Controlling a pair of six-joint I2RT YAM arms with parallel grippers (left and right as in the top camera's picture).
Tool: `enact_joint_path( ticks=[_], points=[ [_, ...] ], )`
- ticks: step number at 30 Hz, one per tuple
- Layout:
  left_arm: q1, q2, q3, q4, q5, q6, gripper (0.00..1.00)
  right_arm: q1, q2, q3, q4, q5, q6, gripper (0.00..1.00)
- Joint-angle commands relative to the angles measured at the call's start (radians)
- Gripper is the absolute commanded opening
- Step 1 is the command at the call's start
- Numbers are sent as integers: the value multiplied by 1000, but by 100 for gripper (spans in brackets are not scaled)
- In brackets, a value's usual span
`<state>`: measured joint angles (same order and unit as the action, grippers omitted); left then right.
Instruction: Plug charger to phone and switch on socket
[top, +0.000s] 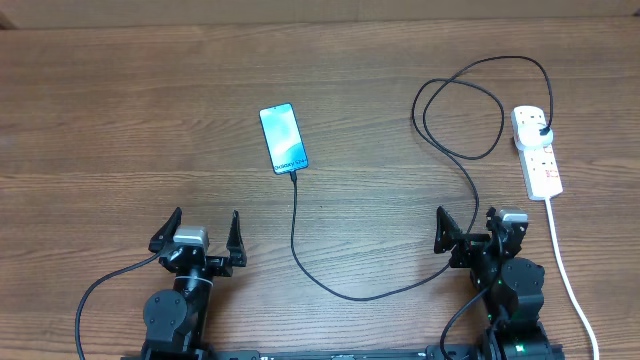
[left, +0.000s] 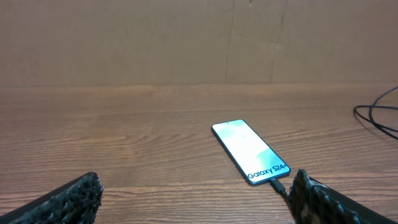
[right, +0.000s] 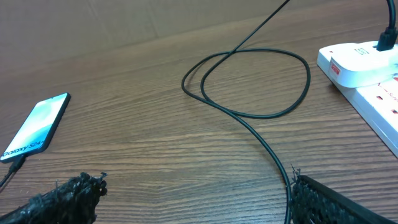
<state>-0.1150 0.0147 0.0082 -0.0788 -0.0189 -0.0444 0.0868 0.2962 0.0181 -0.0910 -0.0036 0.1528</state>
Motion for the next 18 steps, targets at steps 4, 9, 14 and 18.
enact_joint_path(
  ticks=[4,9,14,18],
  points=[
    [4,-11,-3,1,9,15,100,5,-58,-11,5,-10,3,100],
    [4,-11,-3,1,9,15,99,5,-197,-11,3,-19,4,100],
    [4,-11,-3,1,9,15,99,11,-294,-11,2,-16,6,100],
    [4,-11,-3,1,9,15,100,27,-294,-11,2,-20,6,100]
  ],
)
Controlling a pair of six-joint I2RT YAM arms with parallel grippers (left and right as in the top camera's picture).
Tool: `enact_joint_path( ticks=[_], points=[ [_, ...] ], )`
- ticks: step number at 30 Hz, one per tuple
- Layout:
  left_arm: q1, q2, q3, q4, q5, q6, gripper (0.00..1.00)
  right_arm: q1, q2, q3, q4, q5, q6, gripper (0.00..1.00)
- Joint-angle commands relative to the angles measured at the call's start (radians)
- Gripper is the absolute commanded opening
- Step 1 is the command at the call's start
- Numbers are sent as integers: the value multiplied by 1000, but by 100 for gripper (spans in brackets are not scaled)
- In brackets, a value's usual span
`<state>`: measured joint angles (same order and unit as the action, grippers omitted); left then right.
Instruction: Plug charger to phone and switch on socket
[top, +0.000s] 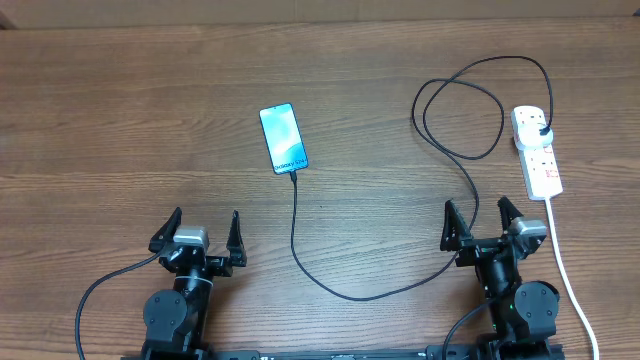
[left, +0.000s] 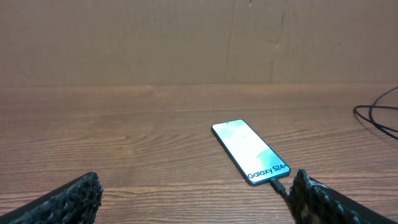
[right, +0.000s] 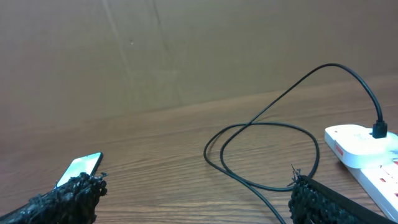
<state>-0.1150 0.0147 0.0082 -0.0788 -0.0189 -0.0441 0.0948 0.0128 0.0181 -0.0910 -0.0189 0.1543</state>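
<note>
A phone (top: 283, 138) with a lit blue screen lies on the wooden table, and its screen (left: 252, 151) reads Galaxy S24+. A black charger cable (top: 330, 280) is plugged into the phone's near end, loops across the table and ends in a plug in the white power strip (top: 537, 152) at the right. In the right wrist view the strip (right: 360, 146) sits at the right edge with the cable loop (right: 261, 155) in front. My left gripper (top: 196, 238) is open near the front edge, holding nothing. My right gripper (top: 483, 228) is open too, empty.
The strip's white lead (top: 568, 275) runs down the right side past my right arm. A brown cardboard wall (left: 199, 37) closes off the far side of the table.
My right gripper has shifted a little to the right and tilted up, so its view now shows more of the back wall. The left arm, phone and cable have not moved.
</note>
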Motion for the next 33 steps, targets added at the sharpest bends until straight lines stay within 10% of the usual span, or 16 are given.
enact_joint_path(
  ticks=[1,33],
  points=[
    [4,-11,-3,1,9,14,100,24,-10,-11,2,-5,5,100],
    [4,-11,-3,1,9,14,100,34,-10,-10,6,6,5,100]
  ],
)
